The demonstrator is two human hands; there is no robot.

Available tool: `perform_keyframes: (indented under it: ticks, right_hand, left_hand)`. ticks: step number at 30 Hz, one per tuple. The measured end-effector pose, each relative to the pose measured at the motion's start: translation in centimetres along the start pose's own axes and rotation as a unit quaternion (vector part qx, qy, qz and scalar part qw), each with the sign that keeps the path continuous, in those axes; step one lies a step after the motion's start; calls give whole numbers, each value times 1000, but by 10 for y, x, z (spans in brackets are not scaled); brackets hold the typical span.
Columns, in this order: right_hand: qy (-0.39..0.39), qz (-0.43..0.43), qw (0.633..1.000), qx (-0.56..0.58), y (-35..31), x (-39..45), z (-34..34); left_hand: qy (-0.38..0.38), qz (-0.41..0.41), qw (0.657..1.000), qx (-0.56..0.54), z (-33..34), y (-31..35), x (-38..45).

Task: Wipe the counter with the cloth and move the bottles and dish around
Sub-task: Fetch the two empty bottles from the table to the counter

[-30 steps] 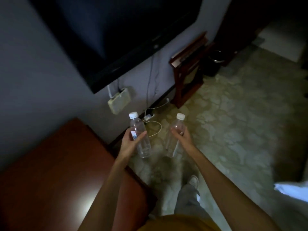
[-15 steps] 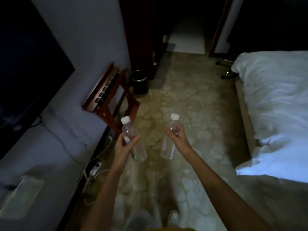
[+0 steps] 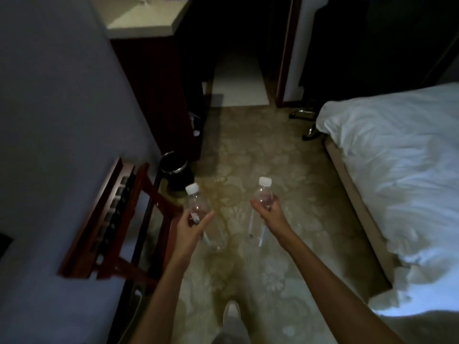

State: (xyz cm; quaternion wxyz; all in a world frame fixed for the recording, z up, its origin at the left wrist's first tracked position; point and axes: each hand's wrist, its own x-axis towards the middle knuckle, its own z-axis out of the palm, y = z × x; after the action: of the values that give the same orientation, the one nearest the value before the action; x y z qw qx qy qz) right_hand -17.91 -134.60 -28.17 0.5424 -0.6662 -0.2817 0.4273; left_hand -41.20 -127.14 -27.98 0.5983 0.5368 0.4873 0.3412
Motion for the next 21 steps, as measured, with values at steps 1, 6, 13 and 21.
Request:
perform_keyframes:
  ticks: [1,6,13,21]
  right_hand:
    - [9,-4,1000,2,-14,24,1]
    - [55,-16,998,8,-68,133,-3]
    - [92,-5,996,18,-85,331,-13]
    - [47,6,998,30,-168,576,-33]
  left_hand:
    - [-8,-4,1000,0,1,11,29]
    - [-32,13,999,-2,22,58,167]
    - [-64,27,997,32,84,74,356]
    - [-42,25,997,54,130,139,587]
